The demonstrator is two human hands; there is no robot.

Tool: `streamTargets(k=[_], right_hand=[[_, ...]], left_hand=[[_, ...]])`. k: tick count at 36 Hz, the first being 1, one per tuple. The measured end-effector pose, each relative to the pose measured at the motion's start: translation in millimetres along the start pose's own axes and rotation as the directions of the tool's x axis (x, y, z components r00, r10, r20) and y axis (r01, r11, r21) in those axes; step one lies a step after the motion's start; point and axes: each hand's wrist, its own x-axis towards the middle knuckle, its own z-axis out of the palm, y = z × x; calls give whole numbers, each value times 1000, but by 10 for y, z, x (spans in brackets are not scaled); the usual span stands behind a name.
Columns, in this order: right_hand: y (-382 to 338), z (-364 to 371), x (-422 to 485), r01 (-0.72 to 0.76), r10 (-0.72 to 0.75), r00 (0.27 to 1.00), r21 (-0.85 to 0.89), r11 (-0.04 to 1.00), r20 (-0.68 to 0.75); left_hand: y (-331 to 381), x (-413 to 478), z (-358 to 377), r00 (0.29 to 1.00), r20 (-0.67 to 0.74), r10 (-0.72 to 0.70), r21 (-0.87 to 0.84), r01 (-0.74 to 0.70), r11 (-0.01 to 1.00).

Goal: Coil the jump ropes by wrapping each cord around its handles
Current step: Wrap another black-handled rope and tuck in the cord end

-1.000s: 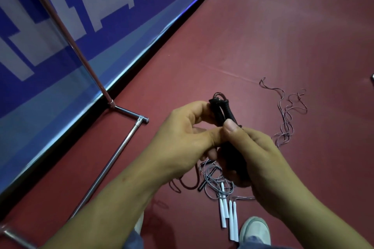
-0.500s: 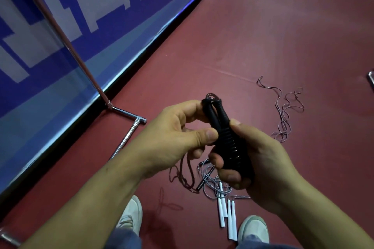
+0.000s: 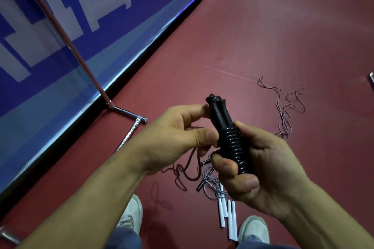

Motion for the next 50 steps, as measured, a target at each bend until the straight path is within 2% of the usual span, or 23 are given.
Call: streamTargets(k=[4,10,14,17,21,23,26,29,33,35,38,40,42,46,50], right_hand=[[-44,56,-11,39,-37,993,15,999,-116],[-73,114,-17,104,-108,972,-32,994,-208],[-57,121,-7,108,-121,963,-64,992,-242],[-30,126,9,74,-86,970,-61,995,-227],[-16,58,16,15,-10,998,82,997,-58],[-26,30,2,6,-5,1000,87,996,-6],[-40,62,-9,37,-38,999,18,999,5],[-16,103,10,112,-126,987,-140,984,-96],[8,107,35,175,-317,919,-480,859,-232],[33,94,33,163,-389,889,-625,764,-243],[112,67,72,170,-463,848,-696,697,-257],[147,38,100,164,-502,815,-716,678,-289],[130,36,114,180,-515,809,-713,678,-285],[16,107,88,232,-440,869,-601,765,-225],[-7,126,42,171,-302,934,-503,847,-191]], left_hand=[[-6,-9,33,998,59,-22,-146,30,989],[44,-4,30,994,103,-20,-319,52,946],[21,0,35,998,62,10,-270,7,963],[-19,16,73,1000,12,22,-209,-19,978],[-38,5,124,999,39,33,-309,-19,951],[-42,7,154,999,12,43,-336,-36,941],[-51,26,166,997,-71,39,-275,-57,960],[-32,21,193,991,-130,24,-238,-55,970],[-39,46,280,959,-283,-19,-94,-9,996],[-58,71,321,932,-361,-22,-20,16,1000],[-69,83,331,904,-427,23,116,30,993],[-47,73,310,904,-425,38,156,33,987],[-23,57,290,911,-411,28,110,20,994],[-5,26,209,934,-357,-20,-2,21,1000],[10,1,136,980,-189,-59,-62,48,997]])
